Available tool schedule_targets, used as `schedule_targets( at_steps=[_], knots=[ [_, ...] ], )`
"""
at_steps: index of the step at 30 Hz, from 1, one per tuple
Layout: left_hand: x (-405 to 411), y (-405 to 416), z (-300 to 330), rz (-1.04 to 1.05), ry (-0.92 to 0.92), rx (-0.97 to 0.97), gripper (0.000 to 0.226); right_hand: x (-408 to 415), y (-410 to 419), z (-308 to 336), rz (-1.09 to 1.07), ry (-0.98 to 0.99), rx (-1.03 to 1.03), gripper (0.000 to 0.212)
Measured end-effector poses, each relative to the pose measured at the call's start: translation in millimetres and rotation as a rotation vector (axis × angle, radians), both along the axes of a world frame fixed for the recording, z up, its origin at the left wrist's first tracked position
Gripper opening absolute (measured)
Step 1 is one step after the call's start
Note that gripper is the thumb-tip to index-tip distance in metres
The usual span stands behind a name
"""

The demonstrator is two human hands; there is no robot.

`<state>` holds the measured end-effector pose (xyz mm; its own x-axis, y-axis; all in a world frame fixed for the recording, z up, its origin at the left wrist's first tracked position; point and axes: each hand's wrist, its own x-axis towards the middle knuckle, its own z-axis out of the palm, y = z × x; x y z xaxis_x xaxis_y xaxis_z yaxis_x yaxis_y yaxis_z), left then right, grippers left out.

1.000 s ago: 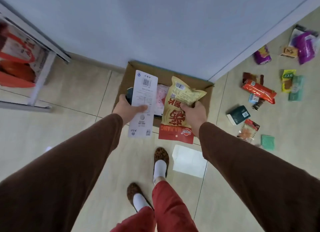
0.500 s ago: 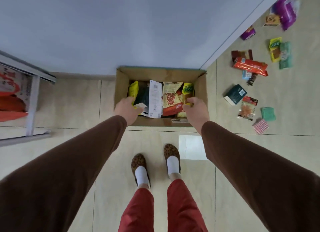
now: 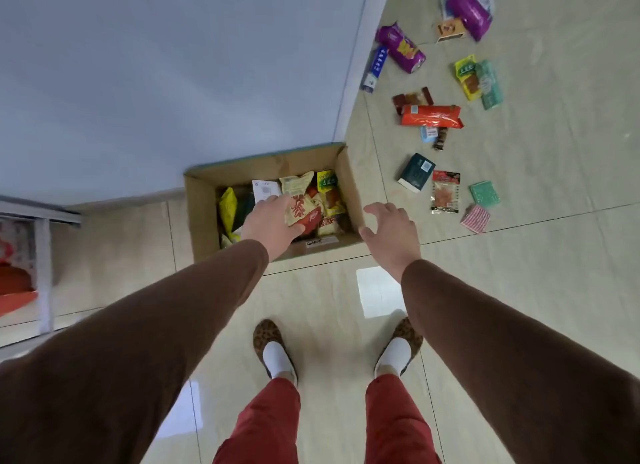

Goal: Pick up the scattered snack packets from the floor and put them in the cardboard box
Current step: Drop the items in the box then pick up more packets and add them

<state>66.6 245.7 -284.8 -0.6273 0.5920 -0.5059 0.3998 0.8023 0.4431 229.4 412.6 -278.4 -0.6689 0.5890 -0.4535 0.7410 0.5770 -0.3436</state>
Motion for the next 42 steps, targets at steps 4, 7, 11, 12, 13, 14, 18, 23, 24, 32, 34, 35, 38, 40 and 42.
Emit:
schedule_targets(
  at_steps=[4, 7, 11, 12, 13, 14, 18, 23, 24, 32, 34, 35, 38, 40, 42],
  knots=[
    [44.7, 58.7, 5.1, -0.092, 0.025, -0.022, 0.046, 55.8, 50.8, 1.2, -0.055, 0.021, -0.001, 0.041],
    [89.0, 109.2, 9.2, -0.15, 0.047, -0.032, 0.045, 105.0, 98.9, 1.7, -0.067, 0.03, -0.002, 0.041],
    [154.9, 181.5, 15.3, -0.184, 0.056, -0.034, 0.046, 172.1, 168.7, 8.6, -0.074, 0.039, 0.015, 0.041],
    [170.6, 199.5, 15.3, -0.199, 0.059, -0.035, 0.046, 187.6, 185.6, 11.0, -0.078, 0.041, 0.021, 0.041],
    [185.2, 217.1, 15.3, -0.217, 0.062, -0.036, 0.045, 201.8, 202.1, 12.5, -0.081, 0.041, 0.027, 0.041],
    [198.4, 234.4, 13.7, -0.234, 0.067, -0.027, 0.044, 215.1, 218.3, 13.2, -0.084, 0.038, 0.031, 0.041],
    [235.3, 296.7, 11.6, -0.3, 0.086, -0.005, 0.04, 250.8, 276.0, 9.7, -0.094, -0.003, 0.037, 0.041],
    [238.7, 369.4, 2.8, -0.283, 0.122, -0.001, 0.041, 252.1, 343.4, 1.9, -0.096, 0.002, 0.035, 0.04],
    [236.5, 384.2, 0.3, -0.27, 0.128, -0.003, 0.041, 248.7, 358.1, 0.7, -0.089, 0.006, 0.035, 0.04],
    [224.1, 511.3, -21.8, -0.198, 0.08, -0.035, 0.034, 225.0, 496.4, -9.4, -0.071, 0.013, 0.006, 0.042],
    [221.0, 542.5, -27.2, -0.208, 0.07, -0.049, 0.032, 223.5, 530.5, -10.9, -0.081, 0.005, 0.004, 0.042],
    [219.4, 559.5, -29.5, -0.211, 0.068, -0.052, 0.033, 222.7, 548.1, -12.5, -0.087, 0.003, -0.001, 0.042],
    [216.7, 609.0, -33.6, -0.168, 0.049, -0.057, 0.038, 221.3, 599.2, -19.5, -0.095, 0.004, -0.026, 0.042],
    [217.7, 641.6, -36.3, -0.137, 0.045, -0.065, 0.039, 220.3, 634.2, -24.3, -0.09, 0.01, -0.035, 0.042],
    [220.7, 674.2, -40.4, -0.121, 0.046, -0.074, 0.041, 220.5, 669.9, -30.4, -0.068, 0.016, -0.037, 0.042]
  ],
)
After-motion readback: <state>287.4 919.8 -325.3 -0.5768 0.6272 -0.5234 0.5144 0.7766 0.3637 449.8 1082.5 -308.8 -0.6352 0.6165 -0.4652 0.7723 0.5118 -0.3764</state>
